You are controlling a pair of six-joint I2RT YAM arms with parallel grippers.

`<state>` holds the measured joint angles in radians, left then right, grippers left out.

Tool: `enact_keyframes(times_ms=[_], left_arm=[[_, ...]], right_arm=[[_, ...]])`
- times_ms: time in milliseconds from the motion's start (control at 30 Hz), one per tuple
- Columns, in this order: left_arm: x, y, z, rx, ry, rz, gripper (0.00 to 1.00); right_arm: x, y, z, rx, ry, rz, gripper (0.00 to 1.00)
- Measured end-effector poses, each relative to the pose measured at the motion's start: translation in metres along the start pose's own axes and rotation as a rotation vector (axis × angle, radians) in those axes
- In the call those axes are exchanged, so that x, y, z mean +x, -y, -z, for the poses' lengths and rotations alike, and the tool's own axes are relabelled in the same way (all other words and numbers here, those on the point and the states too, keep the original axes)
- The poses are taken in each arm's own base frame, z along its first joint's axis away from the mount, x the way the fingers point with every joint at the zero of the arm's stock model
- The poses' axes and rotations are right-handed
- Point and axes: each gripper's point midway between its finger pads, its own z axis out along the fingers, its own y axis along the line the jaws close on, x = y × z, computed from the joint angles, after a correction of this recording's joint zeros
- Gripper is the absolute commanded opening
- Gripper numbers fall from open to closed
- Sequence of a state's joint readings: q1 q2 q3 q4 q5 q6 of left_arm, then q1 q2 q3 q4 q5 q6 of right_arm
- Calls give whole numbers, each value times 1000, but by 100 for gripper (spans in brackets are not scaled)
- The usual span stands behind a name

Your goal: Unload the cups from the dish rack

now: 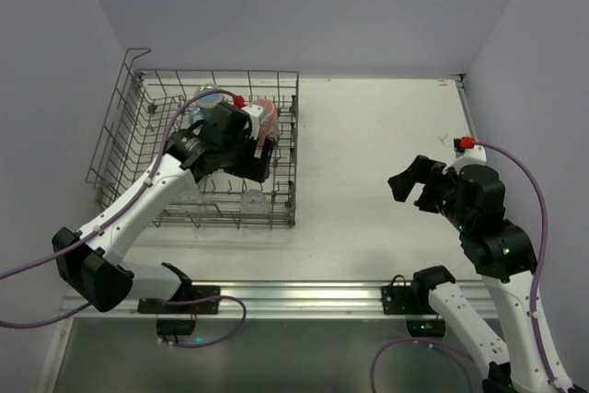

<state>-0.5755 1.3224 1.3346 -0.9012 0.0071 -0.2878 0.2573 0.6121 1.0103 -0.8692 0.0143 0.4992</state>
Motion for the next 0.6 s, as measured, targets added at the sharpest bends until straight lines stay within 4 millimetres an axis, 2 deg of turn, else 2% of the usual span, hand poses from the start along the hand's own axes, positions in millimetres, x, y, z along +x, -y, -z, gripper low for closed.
enact_keyframes(times_ms=[267, 600], left_arm=[[29, 15, -15, -48, -69, -49, 87], [52, 12, -27, -158, -73, 25, 86]], right_arm=[[4, 2, 2, -3, 7, 0, 99], [4, 2, 4, -9, 14, -1, 99]])
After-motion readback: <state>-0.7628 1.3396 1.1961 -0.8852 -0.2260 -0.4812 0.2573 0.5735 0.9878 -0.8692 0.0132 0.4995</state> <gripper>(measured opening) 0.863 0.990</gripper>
